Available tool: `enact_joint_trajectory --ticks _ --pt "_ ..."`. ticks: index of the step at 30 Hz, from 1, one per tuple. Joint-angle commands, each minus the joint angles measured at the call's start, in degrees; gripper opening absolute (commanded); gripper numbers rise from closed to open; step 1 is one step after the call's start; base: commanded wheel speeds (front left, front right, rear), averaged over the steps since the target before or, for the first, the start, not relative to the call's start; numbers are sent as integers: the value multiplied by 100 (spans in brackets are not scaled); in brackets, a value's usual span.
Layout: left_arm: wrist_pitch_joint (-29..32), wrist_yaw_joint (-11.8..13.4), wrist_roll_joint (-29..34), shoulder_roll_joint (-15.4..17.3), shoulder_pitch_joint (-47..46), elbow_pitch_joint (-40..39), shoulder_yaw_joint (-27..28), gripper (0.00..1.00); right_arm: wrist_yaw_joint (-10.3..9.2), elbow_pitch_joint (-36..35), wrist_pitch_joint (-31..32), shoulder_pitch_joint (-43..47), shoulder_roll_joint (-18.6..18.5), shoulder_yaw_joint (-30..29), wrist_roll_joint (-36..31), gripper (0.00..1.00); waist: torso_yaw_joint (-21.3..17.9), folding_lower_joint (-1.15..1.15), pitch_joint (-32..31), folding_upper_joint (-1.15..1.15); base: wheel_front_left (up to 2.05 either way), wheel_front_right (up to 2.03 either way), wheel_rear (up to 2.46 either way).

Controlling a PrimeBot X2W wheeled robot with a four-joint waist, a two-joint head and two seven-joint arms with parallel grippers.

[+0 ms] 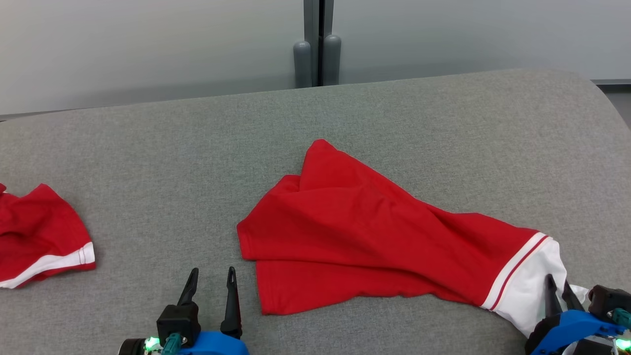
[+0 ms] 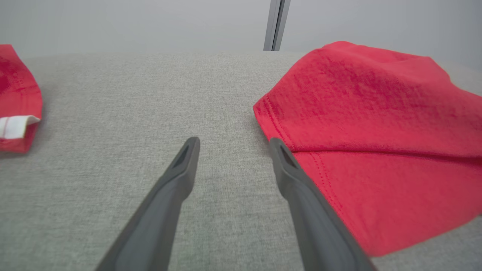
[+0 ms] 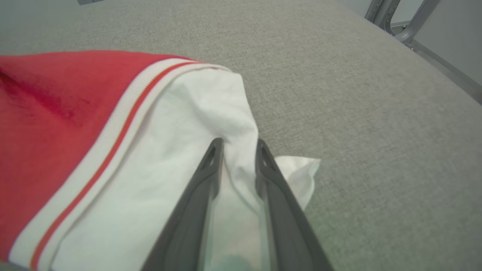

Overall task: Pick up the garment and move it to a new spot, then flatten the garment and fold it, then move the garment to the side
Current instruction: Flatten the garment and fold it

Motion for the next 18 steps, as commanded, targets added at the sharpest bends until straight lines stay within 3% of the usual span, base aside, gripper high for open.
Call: enact_joint_trajectory --ticks 1,6,13,17,18 --pt "-17 -15 26 2 -108 23 34 100 1 52 -30 -89 -59 29 19 0 20 0 -3 0 0 0 0" --pt "-17 2 31 2 -95 -9 -12 100 1 -404 -31 -261 35 485 508 0 98 0 -29 0 0 0 0" --pt "-17 16 -13 1 4 -15 8 100 1 -1562 -30 -394 111 1251 2588 0 155 0 -82 0 0 0 0" --pt "-17 25 -44 1 -16 -13 -31 100 1 -1417 -27 -372 107 1229 3291 0 186 0 -69 0 0 0 0" --pt "-17 28 -43 1 -25 -14 -42 100 1 -1205 -26 -364 112 1236 3210 75 189 0 -65 0 0 0 0"
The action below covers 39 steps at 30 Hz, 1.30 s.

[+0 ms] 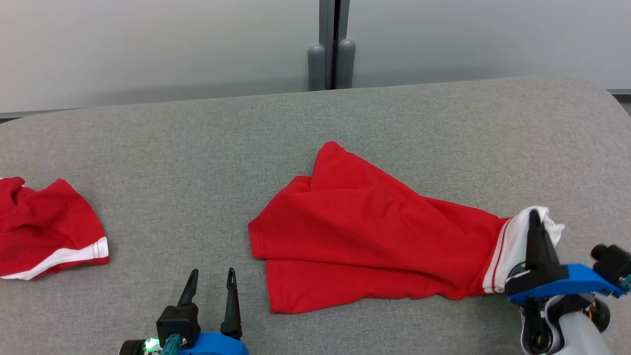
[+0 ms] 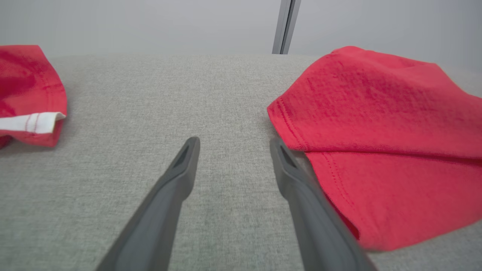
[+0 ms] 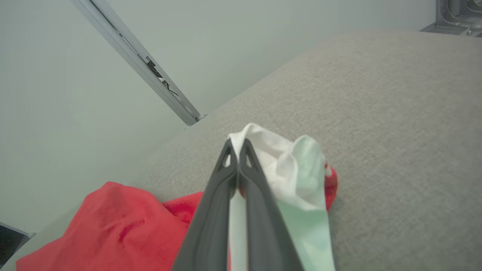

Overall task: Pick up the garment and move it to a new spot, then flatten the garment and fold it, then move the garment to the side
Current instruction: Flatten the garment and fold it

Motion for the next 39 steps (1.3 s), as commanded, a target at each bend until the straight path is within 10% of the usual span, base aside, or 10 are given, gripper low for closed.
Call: enact_joint_trajectory --ticks 1,17,39 --pt "-17 23 -2 0 -45 -8 -16 100 2 285 -23 -42 -1 -43 -145 100 4 0 4 0 0 0 0" --pt "-17 118 115 1 330 -234 324 100 3 -1201 -25 949 -11 -396 -2435 100 -140 0 -673 0 0 0 0" --pt "-17 -76 -133 1 450 -204 150 100 2 -752 -27 1368 -8 -160 -2851 100 -70 0 -913 0 0 0 0"
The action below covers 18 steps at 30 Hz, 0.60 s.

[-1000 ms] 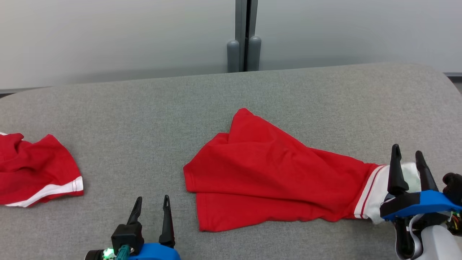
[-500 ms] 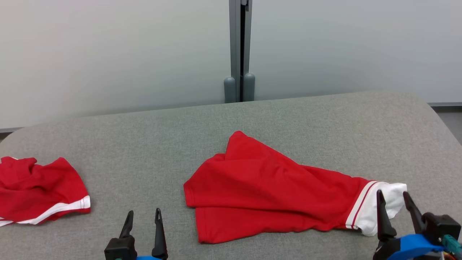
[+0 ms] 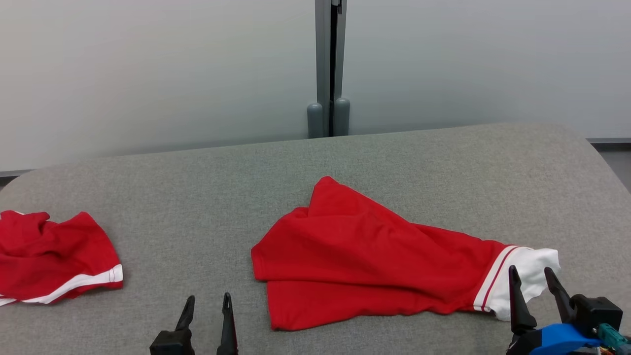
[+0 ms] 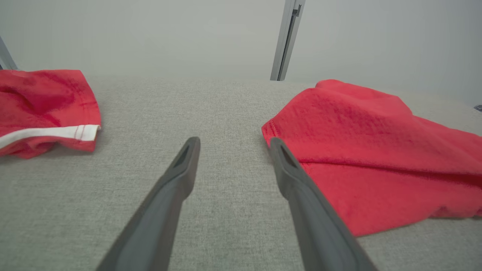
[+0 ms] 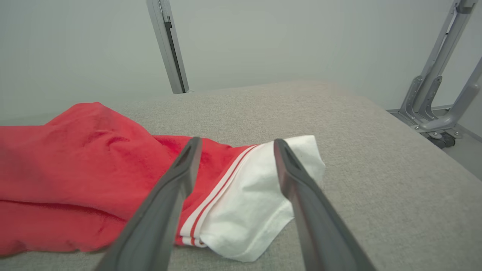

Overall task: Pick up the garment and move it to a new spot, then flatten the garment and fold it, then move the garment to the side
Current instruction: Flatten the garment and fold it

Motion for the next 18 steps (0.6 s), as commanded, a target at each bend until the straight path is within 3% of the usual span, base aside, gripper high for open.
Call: enact_joint_trajectory --ticks 1,7,18 --pt "-17 -46 -39 -1 -179 29 -51 100 1 -33 -31 -76 -26 13 -13 100 -1 0 41 0 0 0 0" --pt "-16 -331 -563 1 -839 517 -250 100 1 -114 -31 -301 -28 276 89 100 -196 0 461 0 0 0 0" --pt "-17 -455 -1381 1 -1755 1494 -398 100 1 -233 -30 -691 -25 248 136 100 -551 0 1108 0 0 0 0"
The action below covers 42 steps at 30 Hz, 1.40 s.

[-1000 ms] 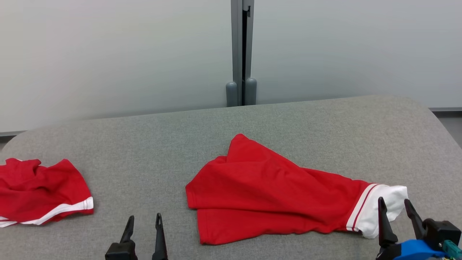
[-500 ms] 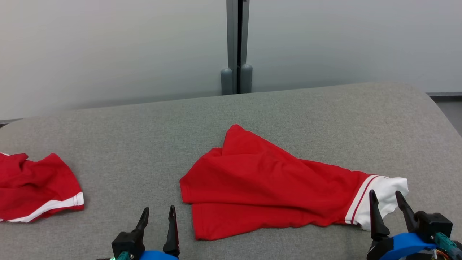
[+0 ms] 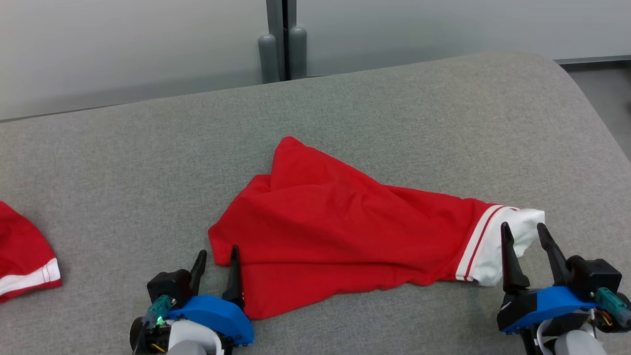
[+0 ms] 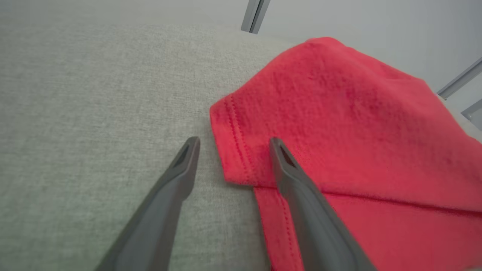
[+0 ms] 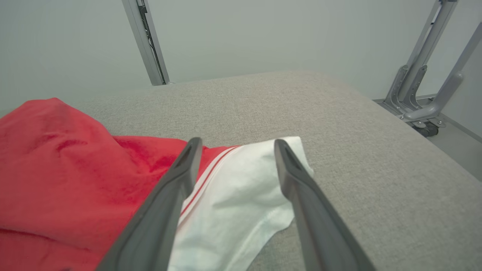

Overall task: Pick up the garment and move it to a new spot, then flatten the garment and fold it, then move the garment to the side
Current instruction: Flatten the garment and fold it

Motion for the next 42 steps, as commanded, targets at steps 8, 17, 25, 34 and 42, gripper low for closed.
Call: enact_joint_trajectory --ticks 8,17,25,34,42 --pt "-7 -139 -451 -1 -200 243 -348 63 1 13 -29 -100 -25 -50 30 100 8 -1 84 -1 0 0 0" --pt "-11 -107 19 4 -248 -456 -108 0 1 2 -29 -98 -26 -46 79 100 83 -1 55 -1 0 0 0" --pt "-11 -36 219 5 -171 -1164 454 0 1 53 -29 -49 -26 -57 157 100 162 -1 -20 -1 0 0 0" --pt "-11 150 523 2 -147 -1128 1174 0 1 63 -29 -21 -26 -57 204 100 228 -1 -84 -1 0 0 0" --pt "-11 -12 934 1 -547 -789 1339 0 1 37 -29 -155 -26 27 229 100 257 -1 109 -1 0 0 0"
